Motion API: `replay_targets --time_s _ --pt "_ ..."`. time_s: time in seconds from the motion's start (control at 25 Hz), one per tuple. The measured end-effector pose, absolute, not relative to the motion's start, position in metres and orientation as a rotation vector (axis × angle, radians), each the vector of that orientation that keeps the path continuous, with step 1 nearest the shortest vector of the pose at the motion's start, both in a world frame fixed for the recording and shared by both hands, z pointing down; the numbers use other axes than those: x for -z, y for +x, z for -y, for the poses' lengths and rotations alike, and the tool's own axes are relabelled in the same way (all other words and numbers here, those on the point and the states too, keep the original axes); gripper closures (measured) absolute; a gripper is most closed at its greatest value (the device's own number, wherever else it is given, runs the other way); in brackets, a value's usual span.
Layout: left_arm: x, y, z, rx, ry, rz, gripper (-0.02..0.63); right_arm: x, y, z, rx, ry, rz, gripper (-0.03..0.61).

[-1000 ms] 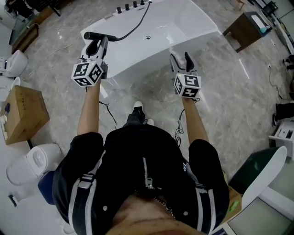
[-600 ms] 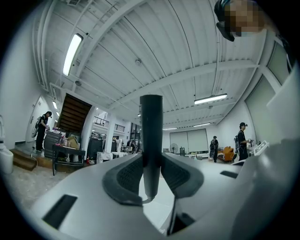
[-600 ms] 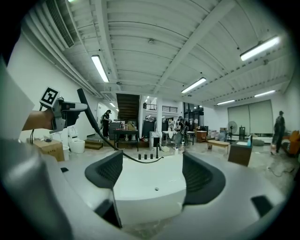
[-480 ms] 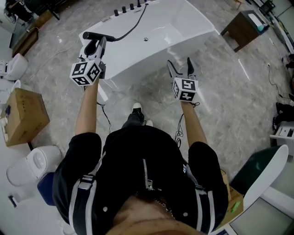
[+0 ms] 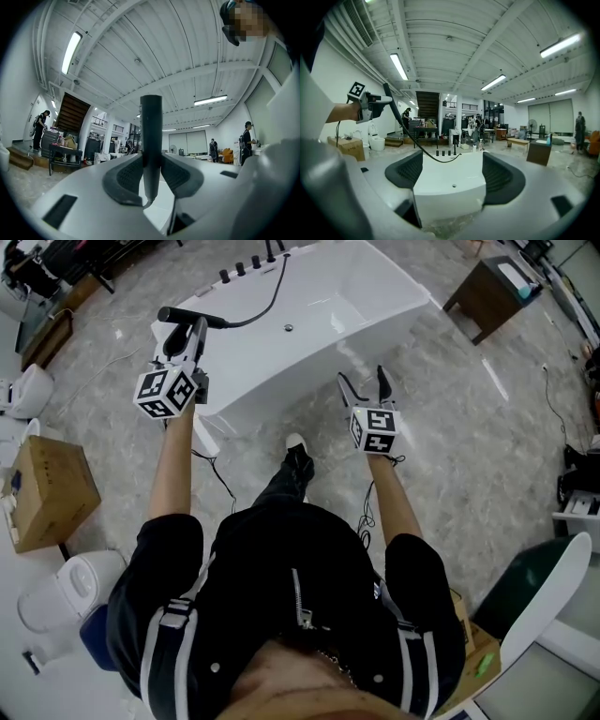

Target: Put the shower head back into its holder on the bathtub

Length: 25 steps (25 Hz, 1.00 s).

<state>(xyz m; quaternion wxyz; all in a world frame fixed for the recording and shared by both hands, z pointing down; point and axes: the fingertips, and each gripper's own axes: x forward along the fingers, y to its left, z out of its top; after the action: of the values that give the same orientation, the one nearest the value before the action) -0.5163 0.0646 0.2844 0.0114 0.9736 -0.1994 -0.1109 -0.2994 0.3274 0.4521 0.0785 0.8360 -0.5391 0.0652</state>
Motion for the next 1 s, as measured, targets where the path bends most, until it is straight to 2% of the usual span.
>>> replay_targets --time_s 0.44,1.0 --pt "-0.263 -0.448 -0.028 0.414 3.063 0.585 0.483 -0.469 -0.235 -0.259 -0.214 2.412 1.672 0.181" --pt "-0.253 -0.352 0.051 0.368 3.052 0.605 0.483 -0.518 -0.186 -0.099 -0.295 2.093 1.868 0.181"
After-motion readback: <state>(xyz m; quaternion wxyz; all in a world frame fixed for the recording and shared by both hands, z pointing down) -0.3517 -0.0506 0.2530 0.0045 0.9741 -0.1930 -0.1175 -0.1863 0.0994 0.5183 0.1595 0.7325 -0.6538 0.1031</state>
